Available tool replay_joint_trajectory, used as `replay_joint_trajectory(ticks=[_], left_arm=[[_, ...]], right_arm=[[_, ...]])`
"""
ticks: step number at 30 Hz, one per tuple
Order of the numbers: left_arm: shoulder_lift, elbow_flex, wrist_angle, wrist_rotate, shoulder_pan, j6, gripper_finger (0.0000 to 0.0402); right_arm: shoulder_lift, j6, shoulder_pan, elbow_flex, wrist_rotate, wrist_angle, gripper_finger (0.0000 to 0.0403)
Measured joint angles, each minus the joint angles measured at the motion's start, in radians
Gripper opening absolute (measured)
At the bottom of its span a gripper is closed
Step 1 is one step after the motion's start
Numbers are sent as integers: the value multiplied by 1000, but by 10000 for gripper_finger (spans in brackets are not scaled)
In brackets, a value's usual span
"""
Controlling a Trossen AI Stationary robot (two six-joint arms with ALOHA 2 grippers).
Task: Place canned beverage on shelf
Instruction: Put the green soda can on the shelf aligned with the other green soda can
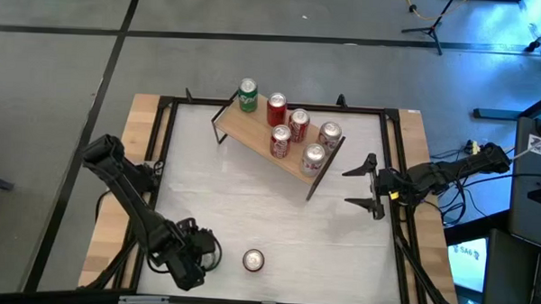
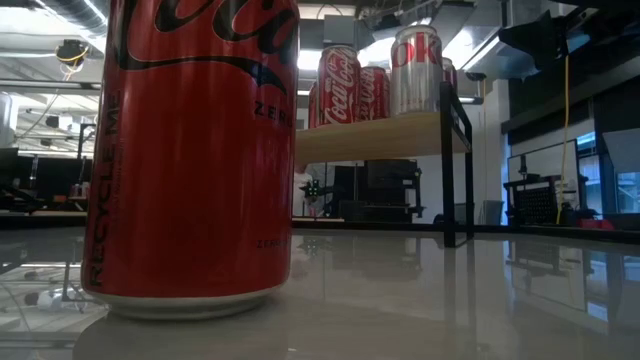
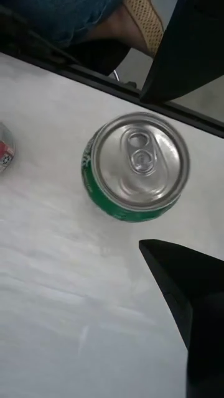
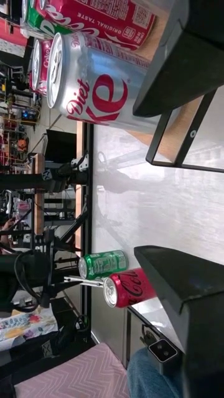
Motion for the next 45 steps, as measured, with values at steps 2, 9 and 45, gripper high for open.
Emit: replay_joint_trajectory(ticks=[2,9,45], left_arm=[[6,0,15,-1,7,7,362],[5,0,35,-5,19,8,362],[90,-1,40,19,29,-8,358]], right_arm=[[0,0,0,0,0,0,349],[0,0,0,0,0,0,349],[0,0,0,0,0,0,349]])
